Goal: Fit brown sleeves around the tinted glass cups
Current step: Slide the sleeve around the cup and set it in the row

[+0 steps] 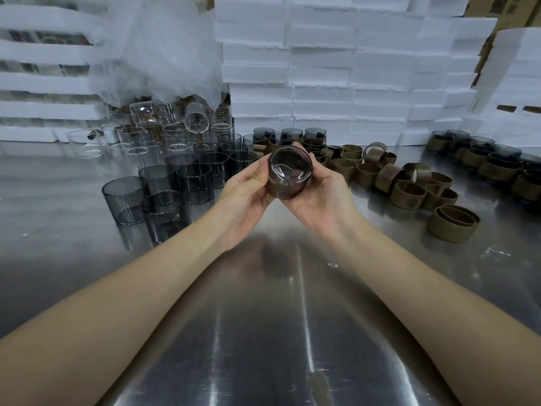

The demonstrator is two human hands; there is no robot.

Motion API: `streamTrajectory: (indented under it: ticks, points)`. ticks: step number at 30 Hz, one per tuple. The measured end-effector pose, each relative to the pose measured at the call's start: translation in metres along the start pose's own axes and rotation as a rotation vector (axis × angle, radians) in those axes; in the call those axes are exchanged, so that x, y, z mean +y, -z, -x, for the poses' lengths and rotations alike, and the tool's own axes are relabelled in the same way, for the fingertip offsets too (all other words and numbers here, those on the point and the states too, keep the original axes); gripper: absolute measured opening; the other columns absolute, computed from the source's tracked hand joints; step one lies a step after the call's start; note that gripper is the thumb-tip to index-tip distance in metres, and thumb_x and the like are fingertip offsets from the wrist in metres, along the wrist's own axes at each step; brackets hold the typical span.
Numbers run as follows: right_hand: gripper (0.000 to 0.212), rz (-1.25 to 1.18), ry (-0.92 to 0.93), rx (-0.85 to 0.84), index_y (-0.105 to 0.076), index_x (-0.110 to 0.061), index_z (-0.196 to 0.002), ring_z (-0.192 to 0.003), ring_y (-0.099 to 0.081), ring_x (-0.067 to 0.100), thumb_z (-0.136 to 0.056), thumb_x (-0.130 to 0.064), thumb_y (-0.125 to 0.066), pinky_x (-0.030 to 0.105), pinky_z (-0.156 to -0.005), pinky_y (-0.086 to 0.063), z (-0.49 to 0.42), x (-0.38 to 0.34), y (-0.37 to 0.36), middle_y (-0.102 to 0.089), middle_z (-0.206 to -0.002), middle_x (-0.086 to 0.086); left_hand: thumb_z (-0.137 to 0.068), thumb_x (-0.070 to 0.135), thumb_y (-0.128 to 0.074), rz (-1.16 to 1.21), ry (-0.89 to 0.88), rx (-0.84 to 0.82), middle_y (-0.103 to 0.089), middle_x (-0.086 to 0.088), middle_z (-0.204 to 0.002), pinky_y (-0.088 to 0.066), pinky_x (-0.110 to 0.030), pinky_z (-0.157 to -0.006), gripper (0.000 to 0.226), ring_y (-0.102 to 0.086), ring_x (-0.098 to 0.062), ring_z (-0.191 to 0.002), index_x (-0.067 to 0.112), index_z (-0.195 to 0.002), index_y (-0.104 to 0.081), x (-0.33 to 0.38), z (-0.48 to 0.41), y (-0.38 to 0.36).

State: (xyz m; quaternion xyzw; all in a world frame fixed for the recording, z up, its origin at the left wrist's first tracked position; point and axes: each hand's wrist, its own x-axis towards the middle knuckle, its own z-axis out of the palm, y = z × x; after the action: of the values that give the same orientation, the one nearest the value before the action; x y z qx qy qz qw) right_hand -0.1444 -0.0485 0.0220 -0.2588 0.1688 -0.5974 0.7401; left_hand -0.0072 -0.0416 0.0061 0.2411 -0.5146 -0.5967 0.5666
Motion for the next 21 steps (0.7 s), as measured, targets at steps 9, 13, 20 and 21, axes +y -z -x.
streamTrajectory:
  ticks: [9,13,20,21]
  points:
    - [0.03,0.259,0.068,0.032,-0.061,-0.009,-0.117,-0.085,-0.068,0.028,-0.094,-0.01,-0.041,0.037,-0.075,-0.057,0.006,-0.009,0.003,-0.069,-0.096,0.014,-0.067,-0.001,-0.085,-0.537,-0.183,0.014,-0.059,0.014,-0.123,-0.049,-0.019,-0.091,0.076,-0.057,0.001,-0.115,0.033,-0.125,-0.051,-0.011,0.007,0.0]
    - [0.048,0.343,-0.077,0.018,-0.048,0.0,-0.136,-0.101,-0.06,0.033,-0.095,-0.026,-0.04,0.047,-0.091,-0.046,0.011,-0.001,0.001,-0.06,-0.119,0.021,-0.062,-0.019,-0.079,-0.559,-0.29,0.097,-0.055,0.009,-0.118,-0.049,-0.025,-0.097,0.076,-0.057,0.006,-0.108,0.029,-0.111,-0.046,-0.01,0.008,0.0]
    - [0.045,0.364,-0.073,0.04,-0.059,-0.011,-0.119,-0.104,-0.06,0.033,-0.095,-0.022,-0.023,0.045,-0.077,-0.053,0.008,0.0,0.003,-0.06,-0.125,0.02,-0.065,-0.015,-0.079,-0.661,-0.346,0.094,-0.054,0.007,-0.125,-0.048,-0.019,-0.094,0.065,-0.054,0.009,-0.11,0.025,-0.093,-0.035,-0.011,0.009,-0.003]
    - [0.043,0.373,-0.06,0.05,-0.059,-0.011,-0.113,-0.101,-0.059,0.033,-0.094,-0.022,-0.023,0.043,-0.076,-0.053,0.008,0.001,0.003,-0.061,-0.12,0.02,-0.066,-0.011,-0.08,-0.685,-0.345,0.079,-0.054,0.006,-0.13,-0.047,-0.017,-0.095,0.065,-0.053,0.009,-0.115,0.025,-0.093,-0.034,-0.011,0.009,-0.003]
